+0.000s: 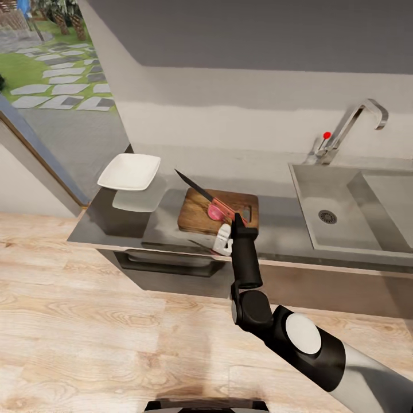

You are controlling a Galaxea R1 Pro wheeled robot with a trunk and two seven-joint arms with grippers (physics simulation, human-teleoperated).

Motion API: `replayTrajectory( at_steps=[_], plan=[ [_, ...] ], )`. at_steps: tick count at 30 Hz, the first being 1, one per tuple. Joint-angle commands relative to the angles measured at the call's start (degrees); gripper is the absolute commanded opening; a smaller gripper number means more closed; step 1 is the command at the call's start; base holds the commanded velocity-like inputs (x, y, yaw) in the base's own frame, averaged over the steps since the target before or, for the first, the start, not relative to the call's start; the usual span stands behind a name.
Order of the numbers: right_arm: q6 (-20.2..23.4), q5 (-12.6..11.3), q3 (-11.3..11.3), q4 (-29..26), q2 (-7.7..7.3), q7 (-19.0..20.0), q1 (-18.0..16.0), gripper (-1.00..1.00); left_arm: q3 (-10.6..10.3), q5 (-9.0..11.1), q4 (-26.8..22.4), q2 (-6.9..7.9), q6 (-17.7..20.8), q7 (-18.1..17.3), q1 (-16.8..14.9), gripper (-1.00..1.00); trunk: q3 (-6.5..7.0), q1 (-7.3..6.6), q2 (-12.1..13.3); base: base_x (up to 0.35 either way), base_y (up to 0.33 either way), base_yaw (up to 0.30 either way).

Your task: In the kitchen, take the Vidalia onion out of the sink, dice it on the chopping board with the paring knife, put the diced onion into the bowl on the countertop, then place both the paring knife and the chopping board into the sink.

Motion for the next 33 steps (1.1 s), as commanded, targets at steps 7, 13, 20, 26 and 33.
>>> replayTrajectory(
  at_steps=[7, 13, 20, 26, 33],
  plan=[
    [0.8, -0.2, 1.1, 0.0, 0.65, -0.5, -0.1, -1.0, 0.2, 0.1, -0.1, -0.32, 0.0, -0.5, 0.0, 1.0, -0.08, 0.03, -0.1, -0.12, -0.152, 0.0],
    [2.0, -0.1, 2.2, 0.1, 1.8, -0.5, -0.1, -1.0, 0.2, 0.0, 0.0, -0.41, 0.0, -0.5, 0.0, 1.0, -0.08, 0.03, -0.1, -0.211, -0.219, 0.0],
    [2.0, -0.2, 2.2, 0.2, 1.66, -0.4, -0.1, -1.0, 0.2, 0.0, 0.0, -0.42, 0.0, -0.5, 0.0, 1.0, -0.08, 0.03, -0.1, -0.053, -0.052, 0.0],
    [2.0, -0.3, 2.2, 0.3, 1.44, -0.3, -0.1, -1.0, 0.2, 0.0, 0.0, -0.42, 0.0, -0.5, 0.0, 1.0, -0.08, 0.03, -0.1, -0.002, -0.002, 0.0],
    [2.0, -0.5, 2.2, 0.6, 0.53, -0.1, -0.1, -1.0, 0.2, 0.1, 0.0, -0.42, 0.0, -0.5, 0.0, 1.0, -0.08, 0.03, -0.1, 0.0, 0.0, 0.0]
  ],
)
